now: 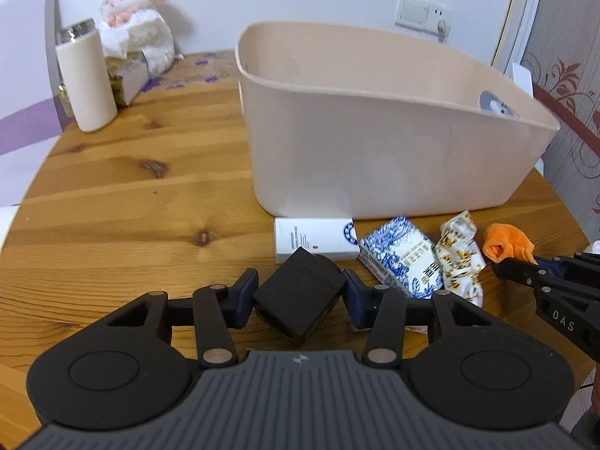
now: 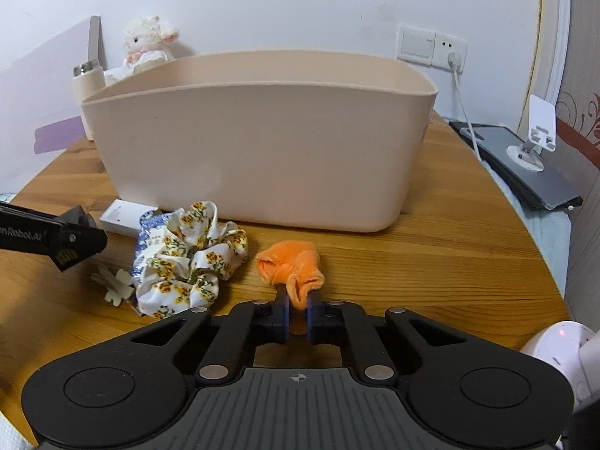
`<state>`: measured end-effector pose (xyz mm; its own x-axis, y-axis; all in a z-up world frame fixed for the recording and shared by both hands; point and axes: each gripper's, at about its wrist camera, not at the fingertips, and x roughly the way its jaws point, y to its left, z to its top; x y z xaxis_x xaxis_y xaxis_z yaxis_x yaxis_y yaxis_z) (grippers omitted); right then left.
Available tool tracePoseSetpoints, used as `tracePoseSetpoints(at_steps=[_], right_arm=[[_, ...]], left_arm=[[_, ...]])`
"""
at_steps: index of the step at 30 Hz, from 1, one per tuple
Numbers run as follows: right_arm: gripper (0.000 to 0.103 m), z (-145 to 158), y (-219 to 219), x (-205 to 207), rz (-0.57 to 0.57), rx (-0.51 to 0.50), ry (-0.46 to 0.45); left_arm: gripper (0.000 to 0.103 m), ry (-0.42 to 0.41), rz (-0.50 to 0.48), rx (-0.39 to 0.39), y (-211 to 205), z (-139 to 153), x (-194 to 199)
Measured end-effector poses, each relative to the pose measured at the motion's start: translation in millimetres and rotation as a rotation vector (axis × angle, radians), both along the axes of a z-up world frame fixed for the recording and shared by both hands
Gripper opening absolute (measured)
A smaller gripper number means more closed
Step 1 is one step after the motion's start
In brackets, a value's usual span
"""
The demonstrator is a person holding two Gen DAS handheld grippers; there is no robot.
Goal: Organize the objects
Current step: 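Grasp the black cube box with the left tool while the right tool grasps the orange cloth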
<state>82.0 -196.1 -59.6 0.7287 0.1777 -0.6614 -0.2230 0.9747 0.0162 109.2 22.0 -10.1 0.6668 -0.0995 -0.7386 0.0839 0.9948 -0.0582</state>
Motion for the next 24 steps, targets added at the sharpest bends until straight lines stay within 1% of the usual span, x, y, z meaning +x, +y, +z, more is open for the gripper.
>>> tracePoseSetpoints(at_steps=[8, 14, 20, 24], right_arm=[[0.008, 40, -7, -18, -0.021, 0.027, -0.113], [0.008, 71, -9, -24, -0.023, 0.030, -0.204], [0.008, 104, -8, -15, -0.029, 0.036, -0.295], [0.008, 117, -6, -3, -0.041, 0.059, -0.333]], left_arm=[[0.051, -0.092, -0.002, -0.016, 7, 36, -18], [0.051, -0.157, -0.004, -0.026, 9, 61, -22], [0.051, -0.215, -0.015, -0.036, 4, 86, -18], [0.051, -0.259, -0.023, -0.020, -6, 100, -10]])
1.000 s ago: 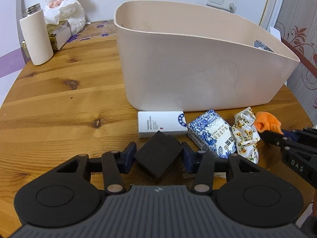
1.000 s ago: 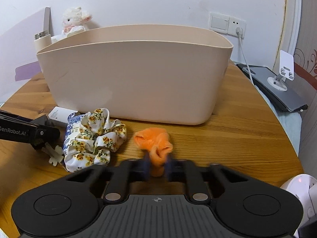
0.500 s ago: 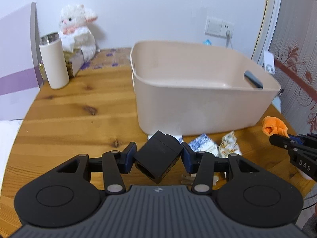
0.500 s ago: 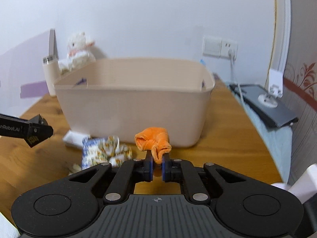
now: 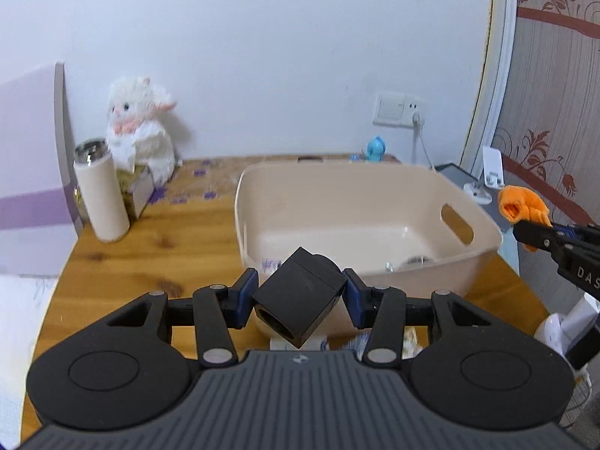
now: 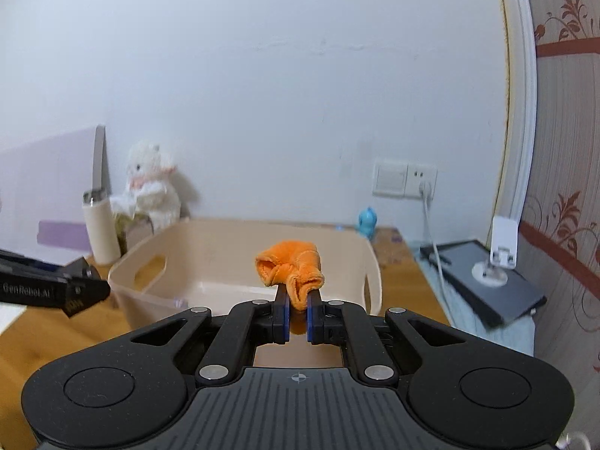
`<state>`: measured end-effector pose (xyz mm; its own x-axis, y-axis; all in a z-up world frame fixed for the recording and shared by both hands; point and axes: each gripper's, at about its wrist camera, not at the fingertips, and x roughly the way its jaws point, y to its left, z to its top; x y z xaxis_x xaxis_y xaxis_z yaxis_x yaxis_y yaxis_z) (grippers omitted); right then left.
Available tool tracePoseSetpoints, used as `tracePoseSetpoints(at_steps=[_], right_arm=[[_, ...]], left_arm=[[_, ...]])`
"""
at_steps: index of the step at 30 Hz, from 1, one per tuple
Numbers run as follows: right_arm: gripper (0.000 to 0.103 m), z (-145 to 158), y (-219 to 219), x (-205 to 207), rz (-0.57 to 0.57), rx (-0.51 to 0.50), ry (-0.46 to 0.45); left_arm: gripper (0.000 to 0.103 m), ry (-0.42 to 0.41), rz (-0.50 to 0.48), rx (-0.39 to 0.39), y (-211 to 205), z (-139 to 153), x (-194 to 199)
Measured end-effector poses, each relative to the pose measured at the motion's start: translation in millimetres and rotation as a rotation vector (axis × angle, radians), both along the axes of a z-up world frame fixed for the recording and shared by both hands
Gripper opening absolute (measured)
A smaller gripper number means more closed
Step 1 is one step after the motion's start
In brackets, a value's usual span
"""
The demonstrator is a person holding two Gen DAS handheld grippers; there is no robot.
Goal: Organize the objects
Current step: 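Grasp the black cube box with the left tool while the right tool grasps the orange cloth, then carry both items over the basket and release them inside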
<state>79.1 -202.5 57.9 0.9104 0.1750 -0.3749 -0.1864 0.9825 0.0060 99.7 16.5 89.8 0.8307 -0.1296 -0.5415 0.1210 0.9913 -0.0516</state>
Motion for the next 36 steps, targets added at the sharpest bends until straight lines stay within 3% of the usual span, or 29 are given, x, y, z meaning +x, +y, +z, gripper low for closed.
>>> tracePoseSetpoints(at_steps=[4, 8, 19, 23, 29, 33, 34, 36], right_arm=[[0.008, 6, -1, 16, 0.005, 0.052, -0.014], [0.008, 3, -1, 34, -0.008, 0.075, 0.001], [0.008, -26, 10, 80, -0.029, 0.047, 0.104], [0.008, -39, 15, 94, -0.024, -0.008, 0.150], [0.011, -55, 19, 106, -0.022, -0.028, 0.220], [0.036, -55, 16, 101, -0.027, -0.019, 0.210], [0.045, -53, 14, 99, -0.025, -0.013, 0.206], [0.057, -48, 10, 91, -0.026, -0.009, 0.180]], left_arm=[[0.051, -0.052, 0.004, 0.038, -13, 11, 13], [0.051, -0.052, -0.006, 0.060, -26, 13, 36], [0.051, 0.071, -0.004, 0.116, -49, -21, 109], [0.051, 0.094, 0.016, 0.162, -56, -41, 123], [0.051, 0.141, 0.013, 0.167, -59, -53, 132], [0.052, 0.156, -0.008, 0.152, -57, -51, 130], [0.055, 0.154, -0.012, 0.147, -56, -50, 127], [0.071, 0.150, -0.019, 0.141, -55, -45, 122]])
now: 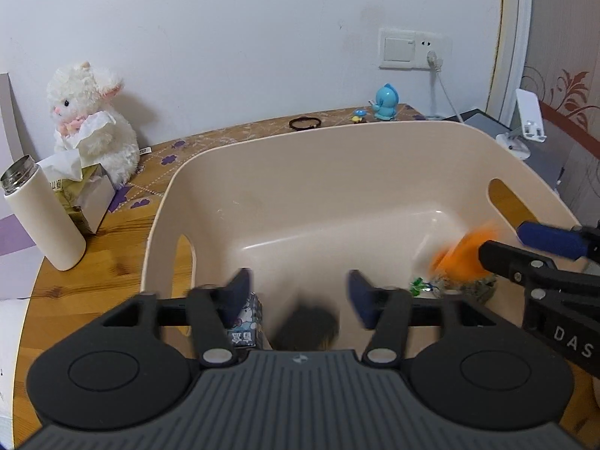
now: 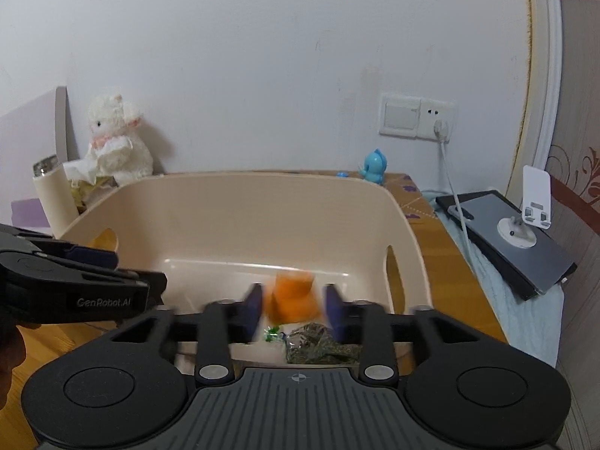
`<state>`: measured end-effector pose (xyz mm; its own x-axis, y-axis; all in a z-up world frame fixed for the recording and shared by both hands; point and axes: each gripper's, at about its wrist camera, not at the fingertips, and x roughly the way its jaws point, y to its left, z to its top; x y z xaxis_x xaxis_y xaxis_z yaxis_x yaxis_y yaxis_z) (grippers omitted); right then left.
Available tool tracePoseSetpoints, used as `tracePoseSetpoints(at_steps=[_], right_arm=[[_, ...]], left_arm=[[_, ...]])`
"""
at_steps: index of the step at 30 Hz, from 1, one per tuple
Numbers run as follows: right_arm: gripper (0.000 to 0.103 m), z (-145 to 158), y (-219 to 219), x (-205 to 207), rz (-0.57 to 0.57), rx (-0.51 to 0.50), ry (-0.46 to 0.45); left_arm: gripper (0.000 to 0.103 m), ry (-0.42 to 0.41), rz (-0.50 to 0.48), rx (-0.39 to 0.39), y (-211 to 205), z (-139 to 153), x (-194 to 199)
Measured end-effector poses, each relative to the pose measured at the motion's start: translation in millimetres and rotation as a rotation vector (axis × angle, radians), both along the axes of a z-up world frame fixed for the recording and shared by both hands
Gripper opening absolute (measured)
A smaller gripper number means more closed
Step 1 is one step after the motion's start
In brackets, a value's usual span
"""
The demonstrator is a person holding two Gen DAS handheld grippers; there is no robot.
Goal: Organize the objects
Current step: 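Carry both items over the basket and release them inside, then grasp the hair clips with the left tool while the right tool grasps the floral scrunchie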
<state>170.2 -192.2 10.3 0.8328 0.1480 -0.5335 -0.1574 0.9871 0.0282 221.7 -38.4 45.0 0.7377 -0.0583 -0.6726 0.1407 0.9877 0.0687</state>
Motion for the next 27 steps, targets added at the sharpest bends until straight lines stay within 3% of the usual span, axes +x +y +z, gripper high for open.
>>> tracePoseSetpoints(at_steps=[6, 9, 12, 20, 27], right_arm=[[0.076, 18, -9, -24, -0.002, -0.002, -0.049], [0.081, 23, -11, -38, 0.000, -0.002, -0.065], [0.088, 25, -13, -52, 0.003, 0.008, -0.070], [0.092, 14, -14, -79, 0.013, 0.016, -0.038], [0.092, -1, -10, -95, 0.026, 0.015, 0.009]], left_arm=[[0.079, -0.041, -0.017, 0.003, 4, 19, -25], [0.093, -0.060, -0.010, 0.006, 9, 26, -40], [0.093, -0.062, -0.003, 0.006, 15, 29, -54], [0.093, -0.069, 0.000, -0.001, 28, 31, -90], [0.093, -0.009, -0.014, -0.009, 32, 9, -107]])
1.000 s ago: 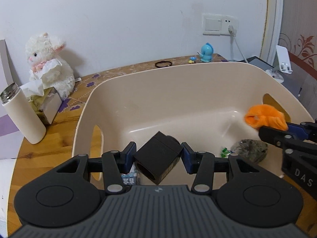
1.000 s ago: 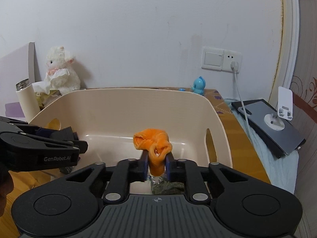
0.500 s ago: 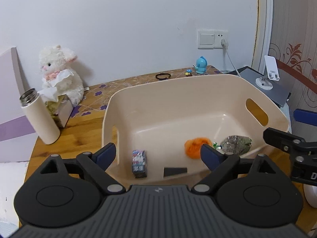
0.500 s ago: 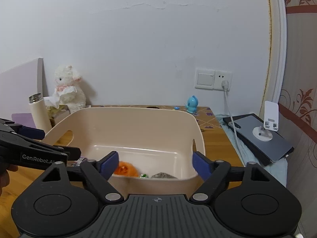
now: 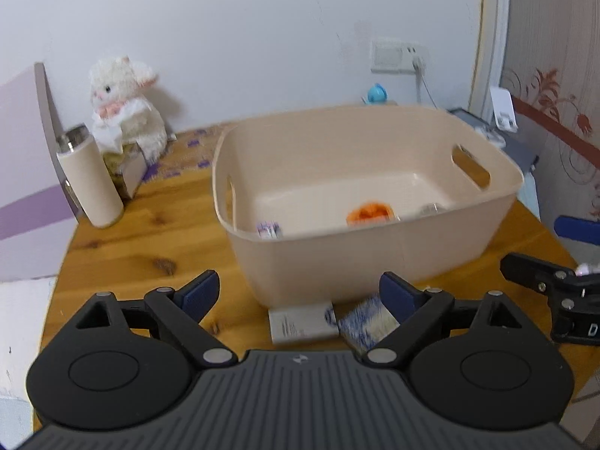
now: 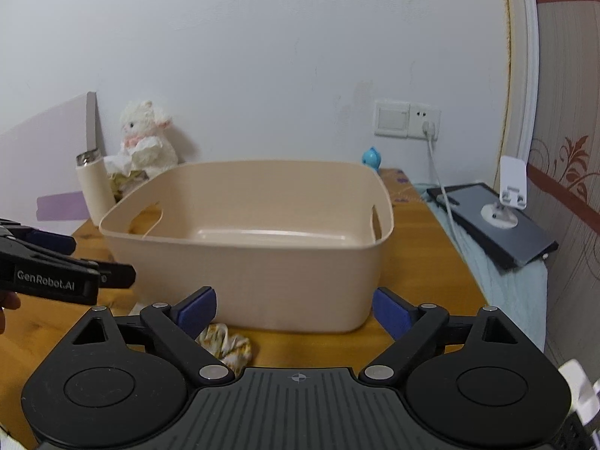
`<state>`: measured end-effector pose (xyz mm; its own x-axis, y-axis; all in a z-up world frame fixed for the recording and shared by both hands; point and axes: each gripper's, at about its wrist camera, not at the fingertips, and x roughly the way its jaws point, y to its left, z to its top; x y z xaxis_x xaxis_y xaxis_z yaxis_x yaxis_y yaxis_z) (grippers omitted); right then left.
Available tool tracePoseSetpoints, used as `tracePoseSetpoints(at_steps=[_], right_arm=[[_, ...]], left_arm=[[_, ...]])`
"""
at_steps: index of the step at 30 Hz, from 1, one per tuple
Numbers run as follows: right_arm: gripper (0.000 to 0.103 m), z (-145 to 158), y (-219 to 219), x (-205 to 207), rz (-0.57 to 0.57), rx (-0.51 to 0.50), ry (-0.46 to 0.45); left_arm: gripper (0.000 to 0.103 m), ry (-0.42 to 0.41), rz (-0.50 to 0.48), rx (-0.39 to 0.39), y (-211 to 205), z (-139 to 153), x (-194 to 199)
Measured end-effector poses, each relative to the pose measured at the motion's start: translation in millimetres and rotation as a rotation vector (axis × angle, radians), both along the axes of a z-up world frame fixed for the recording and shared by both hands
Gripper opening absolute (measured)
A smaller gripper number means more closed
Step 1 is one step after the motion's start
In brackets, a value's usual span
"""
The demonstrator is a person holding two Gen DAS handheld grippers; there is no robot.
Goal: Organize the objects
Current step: 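Grasp the hair clips with the left tool while the right tool grasps the floral scrunchie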
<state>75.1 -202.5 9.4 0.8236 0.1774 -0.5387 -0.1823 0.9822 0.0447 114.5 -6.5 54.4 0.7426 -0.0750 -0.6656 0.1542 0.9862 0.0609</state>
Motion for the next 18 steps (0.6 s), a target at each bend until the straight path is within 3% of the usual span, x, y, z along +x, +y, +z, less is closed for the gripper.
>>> tracePoseSetpoints(at_steps=[7, 18], right_arm=[[0.092, -20, 8, -5, 0.012, -0.027, 0.058], [0.092, -47, 9, -13, 0.022, -0.026, 0.135]], left_arm=[[0.093, 0.089, -0.039, 0.033, -3, -35, -13], [0.093, 0.190, -0.082, -0.014, -4, -75, -18]])
